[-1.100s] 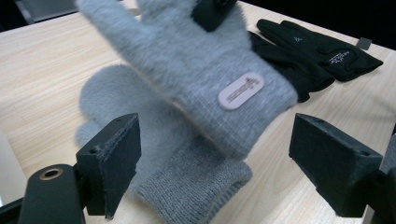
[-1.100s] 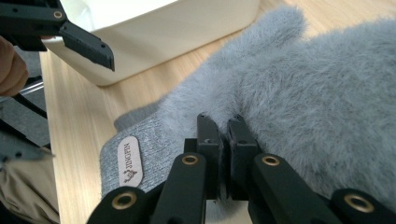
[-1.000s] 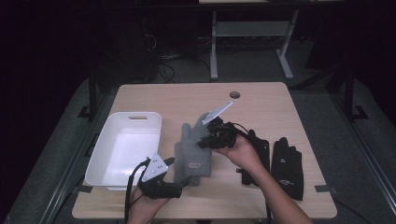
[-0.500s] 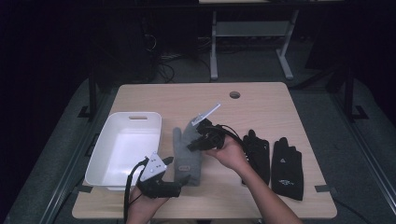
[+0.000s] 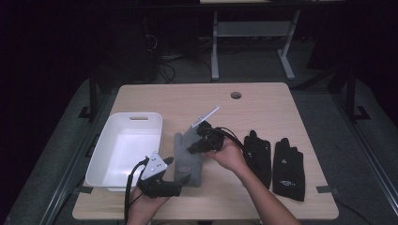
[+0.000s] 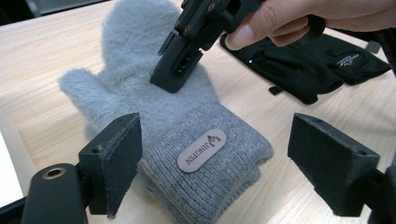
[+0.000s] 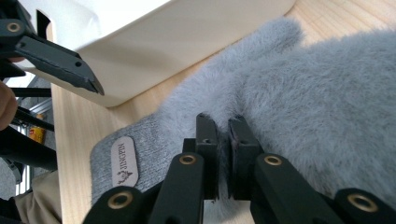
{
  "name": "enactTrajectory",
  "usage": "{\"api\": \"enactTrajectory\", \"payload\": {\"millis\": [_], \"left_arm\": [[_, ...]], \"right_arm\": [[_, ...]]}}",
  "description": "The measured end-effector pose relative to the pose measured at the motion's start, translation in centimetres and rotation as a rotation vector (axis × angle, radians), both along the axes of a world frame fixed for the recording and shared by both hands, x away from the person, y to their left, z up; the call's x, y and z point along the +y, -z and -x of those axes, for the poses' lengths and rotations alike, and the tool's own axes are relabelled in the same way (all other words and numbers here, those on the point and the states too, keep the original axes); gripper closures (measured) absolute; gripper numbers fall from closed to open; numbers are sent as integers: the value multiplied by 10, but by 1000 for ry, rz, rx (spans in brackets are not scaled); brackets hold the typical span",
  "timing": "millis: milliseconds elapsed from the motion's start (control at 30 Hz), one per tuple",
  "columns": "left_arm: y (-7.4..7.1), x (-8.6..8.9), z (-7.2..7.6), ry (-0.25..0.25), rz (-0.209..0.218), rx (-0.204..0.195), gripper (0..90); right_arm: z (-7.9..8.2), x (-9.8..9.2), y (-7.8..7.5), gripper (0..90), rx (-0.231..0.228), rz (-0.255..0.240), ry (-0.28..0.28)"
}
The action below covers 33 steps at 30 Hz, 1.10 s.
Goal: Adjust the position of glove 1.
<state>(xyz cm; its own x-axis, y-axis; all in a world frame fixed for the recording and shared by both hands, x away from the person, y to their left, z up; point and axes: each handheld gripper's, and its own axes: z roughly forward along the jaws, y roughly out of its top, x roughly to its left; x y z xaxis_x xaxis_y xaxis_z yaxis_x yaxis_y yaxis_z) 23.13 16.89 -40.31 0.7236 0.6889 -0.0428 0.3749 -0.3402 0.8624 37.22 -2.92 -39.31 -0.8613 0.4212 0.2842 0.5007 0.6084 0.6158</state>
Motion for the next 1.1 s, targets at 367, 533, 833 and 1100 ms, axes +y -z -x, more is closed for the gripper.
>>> {"api": "enactTrajectory", "payload": {"millis": [367, 533, 833, 1100], "left_arm": [[3, -1, -2, 5, -16, 27, 245], [4, -5, -2, 15, -15, 37, 290], [5, -5, -5, 27, -16, 40, 373], [9, -10, -9, 43, -46, 67, 546]], "right_arm": [[-14, -9, 16, 499, 44, -32, 105], [-18, -19, 11, 370, -16, 18, 179], [-36, -39, 15, 390, 18, 34, 288], [-45, -36, 23, 419, 45, 51, 317]]}}
